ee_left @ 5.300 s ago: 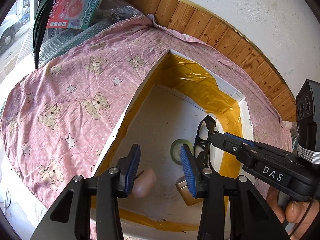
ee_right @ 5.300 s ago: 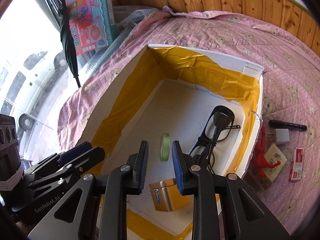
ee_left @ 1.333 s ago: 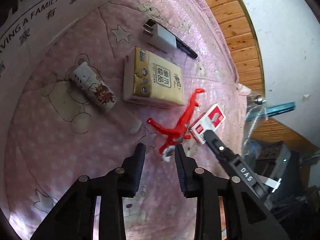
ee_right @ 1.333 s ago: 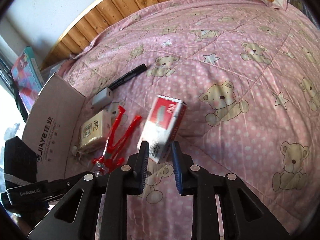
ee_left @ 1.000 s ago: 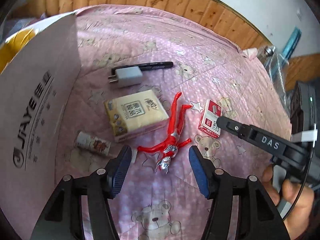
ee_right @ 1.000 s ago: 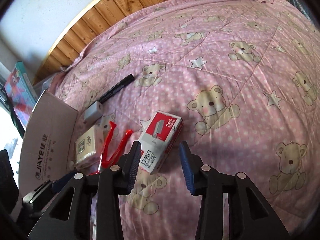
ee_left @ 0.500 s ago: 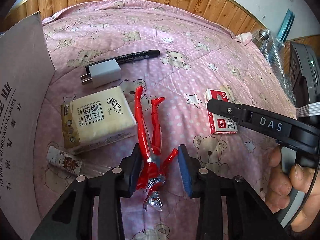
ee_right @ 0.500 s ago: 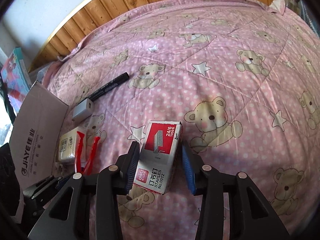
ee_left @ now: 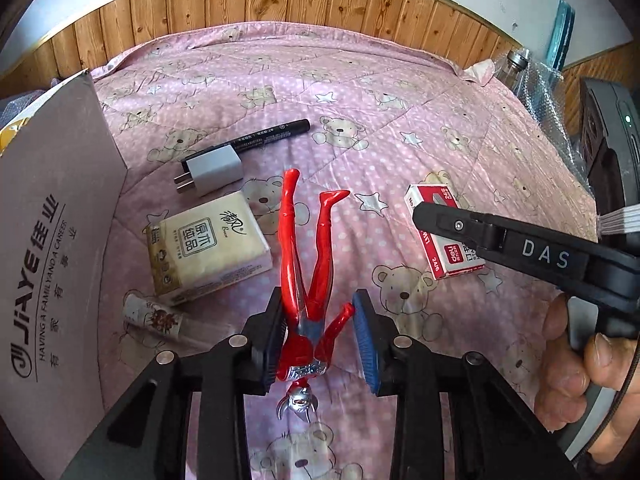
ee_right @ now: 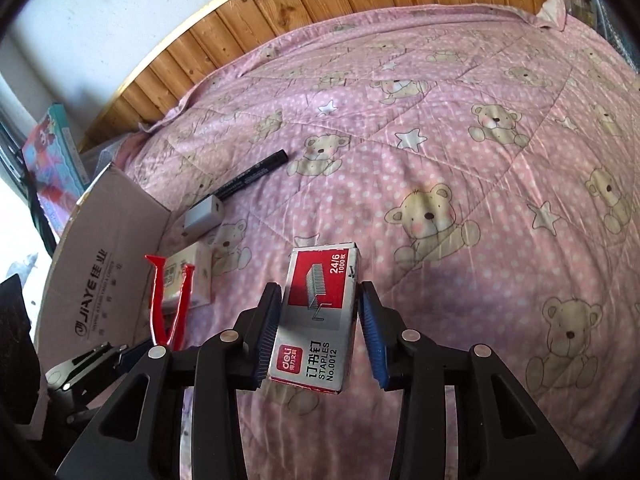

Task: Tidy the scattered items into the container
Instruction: 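Carry the red figure and staple box over the white box with both tools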

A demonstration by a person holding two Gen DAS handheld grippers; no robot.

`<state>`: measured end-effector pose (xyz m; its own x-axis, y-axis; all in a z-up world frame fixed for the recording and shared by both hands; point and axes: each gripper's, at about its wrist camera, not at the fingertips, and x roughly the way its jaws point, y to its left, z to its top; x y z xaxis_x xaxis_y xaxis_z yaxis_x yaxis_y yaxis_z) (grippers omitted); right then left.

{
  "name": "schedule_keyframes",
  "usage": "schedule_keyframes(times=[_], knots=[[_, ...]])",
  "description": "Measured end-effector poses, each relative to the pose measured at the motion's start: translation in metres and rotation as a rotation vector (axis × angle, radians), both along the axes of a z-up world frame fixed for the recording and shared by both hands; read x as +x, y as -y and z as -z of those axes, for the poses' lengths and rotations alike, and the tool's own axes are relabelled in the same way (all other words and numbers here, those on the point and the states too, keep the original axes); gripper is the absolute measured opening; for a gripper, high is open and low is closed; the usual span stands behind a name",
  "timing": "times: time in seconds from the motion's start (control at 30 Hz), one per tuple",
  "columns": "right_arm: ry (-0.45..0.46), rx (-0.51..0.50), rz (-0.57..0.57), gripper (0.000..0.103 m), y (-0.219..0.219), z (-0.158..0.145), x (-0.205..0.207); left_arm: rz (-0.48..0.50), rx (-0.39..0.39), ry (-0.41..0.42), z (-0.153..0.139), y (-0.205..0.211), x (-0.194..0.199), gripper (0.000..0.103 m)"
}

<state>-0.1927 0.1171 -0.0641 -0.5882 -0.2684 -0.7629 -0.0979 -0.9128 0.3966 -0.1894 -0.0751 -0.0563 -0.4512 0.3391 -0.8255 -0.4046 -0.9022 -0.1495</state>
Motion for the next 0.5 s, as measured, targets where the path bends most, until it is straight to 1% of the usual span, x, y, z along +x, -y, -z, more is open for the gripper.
schedule_keyframes(times=[0.1,0.33,0.5], knots=[[-0.009,-0.012,-0.009,0.041,0.005,-0.009,0.015,-0.017,0.003,0.003,-0.009,0.006,0.009,0.034],[-0.02,-0.005,-0.042,0.041,0.019,-0.025,0.04,-0.056,-0.017,-0.035,-0.037,0.02,0.037,0.034],[-0.051,0.004,-0.086,0.041,0.041,-0.044,0.059,-0.075,-0.008,-0.067,-0.059,0.036,0.057,0.034]])
